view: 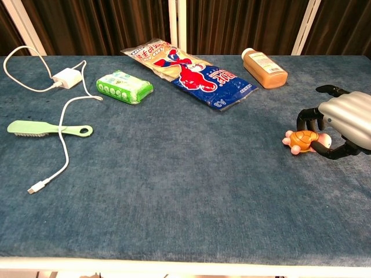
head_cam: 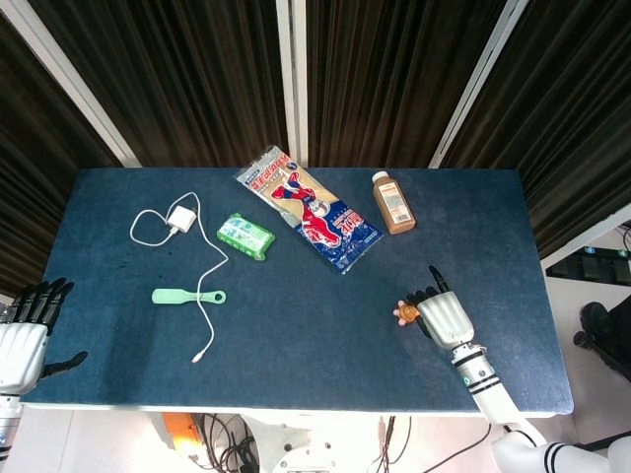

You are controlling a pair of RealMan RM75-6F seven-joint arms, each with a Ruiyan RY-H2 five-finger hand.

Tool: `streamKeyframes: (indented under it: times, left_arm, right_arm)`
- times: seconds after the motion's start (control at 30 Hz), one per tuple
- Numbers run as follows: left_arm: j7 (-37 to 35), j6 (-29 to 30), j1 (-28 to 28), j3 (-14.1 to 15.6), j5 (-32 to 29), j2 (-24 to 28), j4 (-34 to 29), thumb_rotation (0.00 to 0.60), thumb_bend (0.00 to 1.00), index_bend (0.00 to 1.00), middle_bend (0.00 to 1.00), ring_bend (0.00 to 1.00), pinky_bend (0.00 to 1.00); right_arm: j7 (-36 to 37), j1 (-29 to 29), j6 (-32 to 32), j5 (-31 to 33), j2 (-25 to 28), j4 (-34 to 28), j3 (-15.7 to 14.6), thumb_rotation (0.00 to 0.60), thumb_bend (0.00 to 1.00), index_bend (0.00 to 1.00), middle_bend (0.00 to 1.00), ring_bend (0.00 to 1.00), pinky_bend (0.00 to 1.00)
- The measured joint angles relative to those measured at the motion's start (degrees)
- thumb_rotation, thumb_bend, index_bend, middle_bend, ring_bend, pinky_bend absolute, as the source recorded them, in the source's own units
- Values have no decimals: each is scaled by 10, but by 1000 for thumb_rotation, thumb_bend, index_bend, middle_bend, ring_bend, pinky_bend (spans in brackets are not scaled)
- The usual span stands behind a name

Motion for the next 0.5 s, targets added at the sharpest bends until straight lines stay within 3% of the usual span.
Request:
streamKeyframes:
  times: [0.13,0.23,0.33,0.5]
  left_arm:
    - [0,1,0,0,1,0,0,600,0,60,25,0,0]
    - [1,1,0,0,1,0,0,600,0,60,25,0,0]
    - [1,0,0,0,1,-1,0,600,0,60,25,0,0]
    - [2,1,0,0,0,-1,-1,600,0,60,25,0,0]
  right_arm:
    - [0,0,-9,3,11,-10,-2,600,194,348,380,109,0]
    - [-2,0,-15,9,23,-27,-2,600,127,50,111,1,0]
    - [-2,2,-20,11,40,-48,-1,600,120,0,53,0,0]
    - [1,2,-14,10,55,-67,1,600,134,0,91,0,0]
